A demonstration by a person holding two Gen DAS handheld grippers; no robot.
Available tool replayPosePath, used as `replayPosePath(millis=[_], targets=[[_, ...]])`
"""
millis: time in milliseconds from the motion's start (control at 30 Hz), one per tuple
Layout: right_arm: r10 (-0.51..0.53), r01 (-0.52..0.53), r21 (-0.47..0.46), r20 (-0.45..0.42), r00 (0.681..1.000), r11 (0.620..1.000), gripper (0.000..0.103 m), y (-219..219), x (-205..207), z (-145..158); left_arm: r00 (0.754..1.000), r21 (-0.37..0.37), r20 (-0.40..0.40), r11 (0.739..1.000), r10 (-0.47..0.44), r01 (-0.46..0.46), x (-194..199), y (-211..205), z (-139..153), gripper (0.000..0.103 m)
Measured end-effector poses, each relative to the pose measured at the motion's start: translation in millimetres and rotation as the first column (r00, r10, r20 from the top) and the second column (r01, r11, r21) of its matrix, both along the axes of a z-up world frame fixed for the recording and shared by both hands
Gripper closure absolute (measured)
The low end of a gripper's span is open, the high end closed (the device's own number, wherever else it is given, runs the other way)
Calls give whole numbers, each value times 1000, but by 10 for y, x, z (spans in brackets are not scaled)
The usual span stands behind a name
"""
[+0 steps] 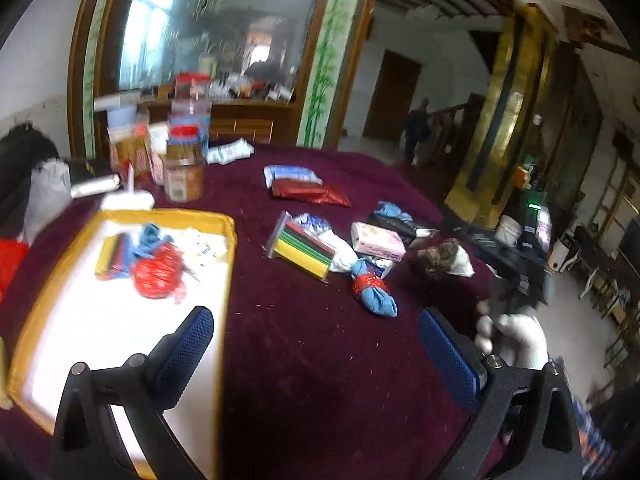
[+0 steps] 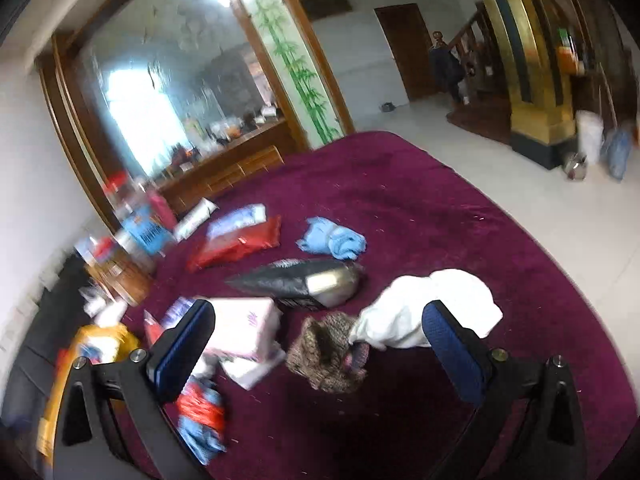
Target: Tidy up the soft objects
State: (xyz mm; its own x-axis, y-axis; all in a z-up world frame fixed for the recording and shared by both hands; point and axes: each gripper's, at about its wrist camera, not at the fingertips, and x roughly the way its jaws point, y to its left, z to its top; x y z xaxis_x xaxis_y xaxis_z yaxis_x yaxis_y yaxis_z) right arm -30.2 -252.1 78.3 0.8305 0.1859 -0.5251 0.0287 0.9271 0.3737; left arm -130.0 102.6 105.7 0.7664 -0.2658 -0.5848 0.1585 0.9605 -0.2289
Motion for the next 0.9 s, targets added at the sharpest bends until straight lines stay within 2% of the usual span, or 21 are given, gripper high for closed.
replayPosePath(millis=[133,200,300,400,500,533,567,633,733,900], targets=[[20,-20,7,-18,1000,1000,0,4,-29,-33,989,-123,-146,992,21,-40,627,-78,-253,1],[26,-27,-11,-19,999,1000,0,43,-16,-42,971,-176,-234,980,49,-92,990,-81,-408,1],[41,-42,-26,-23,999,999,0,89,8,-44,951,-255,-302,955,69,-150,1394,-66,-577,1],[52,-53,-51,-16,999,997,0,149,9,-31,934,-231,-333,949,131,-215,1712,-70,-710,1],[66,-67,-76,-22,998,995,0,203,25,-35,928,-134,-325,962,184,-238,1946,-134,-786,1],[70,-71,-85,-25,997,994,0,223,29,-40,922,-90,-328,965,204,-245,2001,-140,-806,10],[71,-73,-89,-26,997,993,0,232,29,-44,917,-61,-329,964,227,-261,2003,-121,-808,22],[74,-77,-93,-29,997,993,0,244,33,-48,917,-53,-326,964,231,-262,1932,-61,-799,29],[79,-82,-90,-33,996,993,0,258,31,-58,916,-13,-330,969,229,-247,1760,-10,-776,31],[88,-90,-99,-29,996,991,0,285,7,-49,926,117,-312,976,211,-183,1488,-121,-757,30]])
